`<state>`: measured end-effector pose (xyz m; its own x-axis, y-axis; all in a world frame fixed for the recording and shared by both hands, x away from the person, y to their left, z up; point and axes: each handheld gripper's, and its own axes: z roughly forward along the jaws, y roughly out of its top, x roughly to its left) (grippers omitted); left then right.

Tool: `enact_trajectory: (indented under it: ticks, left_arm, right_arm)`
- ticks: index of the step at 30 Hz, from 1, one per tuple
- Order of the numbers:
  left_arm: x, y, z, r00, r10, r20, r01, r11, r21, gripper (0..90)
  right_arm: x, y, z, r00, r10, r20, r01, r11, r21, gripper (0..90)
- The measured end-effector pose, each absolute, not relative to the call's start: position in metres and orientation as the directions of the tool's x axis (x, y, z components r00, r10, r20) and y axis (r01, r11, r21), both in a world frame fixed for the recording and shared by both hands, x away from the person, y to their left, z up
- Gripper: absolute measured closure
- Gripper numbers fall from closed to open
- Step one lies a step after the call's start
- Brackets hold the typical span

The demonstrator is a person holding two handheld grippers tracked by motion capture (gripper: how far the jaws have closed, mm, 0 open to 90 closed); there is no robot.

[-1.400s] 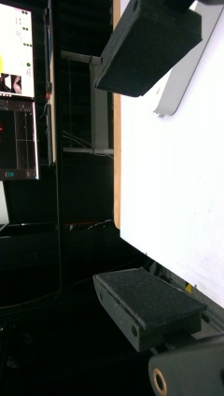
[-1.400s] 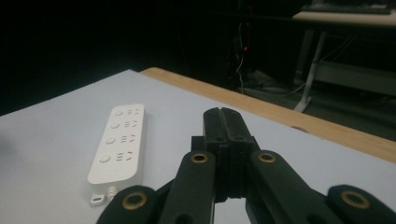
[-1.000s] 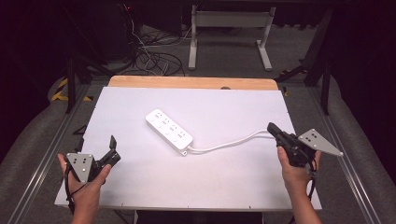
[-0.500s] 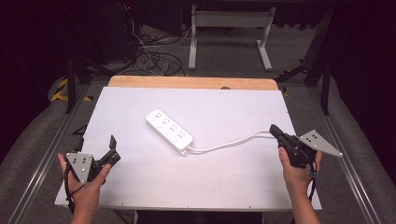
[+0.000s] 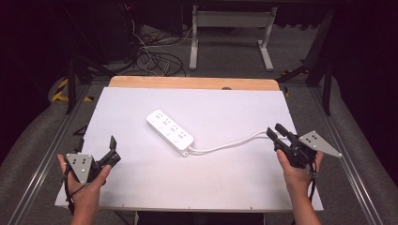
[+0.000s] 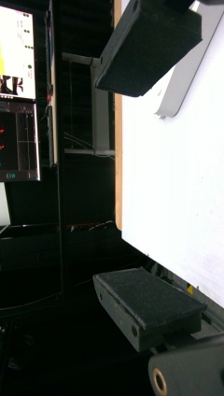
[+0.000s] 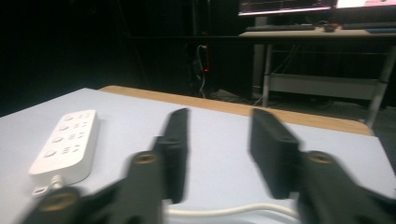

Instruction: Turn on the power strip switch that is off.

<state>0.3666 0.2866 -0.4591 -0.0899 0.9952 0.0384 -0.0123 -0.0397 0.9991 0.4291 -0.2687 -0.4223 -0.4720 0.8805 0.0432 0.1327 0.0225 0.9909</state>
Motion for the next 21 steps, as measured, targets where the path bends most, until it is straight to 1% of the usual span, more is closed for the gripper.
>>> enact_trajectory:
  ticks: [3,5,7,14,18,21]
  left_arm:
    - [0.3667,0.2871,-0.4592,-0.092,0.995,0.037,-0.014,-0.038,0.999,8.4]
    - [0.3669,0.2871,-0.4593,-0.093,0.995,0.032,-0.016,-0.034,0.999,8.4]
    - [0.3670,0.2875,-0.4593,-0.092,0.995,0.035,-0.013,-0.036,0.999,8.4]
    - [0.3668,0.2878,-0.4591,-0.091,0.995,0.034,-0.012,-0.035,0.999,8.4]
    - [0.3672,0.2874,-0.4592,-0.093,0.995,0.033,-0.014,-0.034,0.999,8.4]
    - [0.3673,0.2876,-0.4591,-0.090,0.995,0.035,-0.012,-0.036,0.999,8.5]
  right_arm:
    - [0.4298,-0.2686,-0.4232,-0.449,0.892,0.053,0.126,0.005,0.992,32.5]
    - [0.4303,-0.2688,-0.4232,-0.441,0.896,0.052,0.125,0.004,0.992,26.0]
    - [0.4304,-0.2686,-0.4233,-0.437,0.898,0.051,0.121,0.003,0.993,21.5]
    - [0.4300,-0.2689,-0.4231,-0.425,0.904,0.047,0.118,0.004,0.993,17.9]
    - [0.4295,-0.2699,-0.4232,-0.435,0.900,0.045,0.109,0.003,0.994,11.7]
    - [0.4292,-0.2709,-0.4234,-0.432,0.901,0.044,0.110,0.004,0.994,9.9]
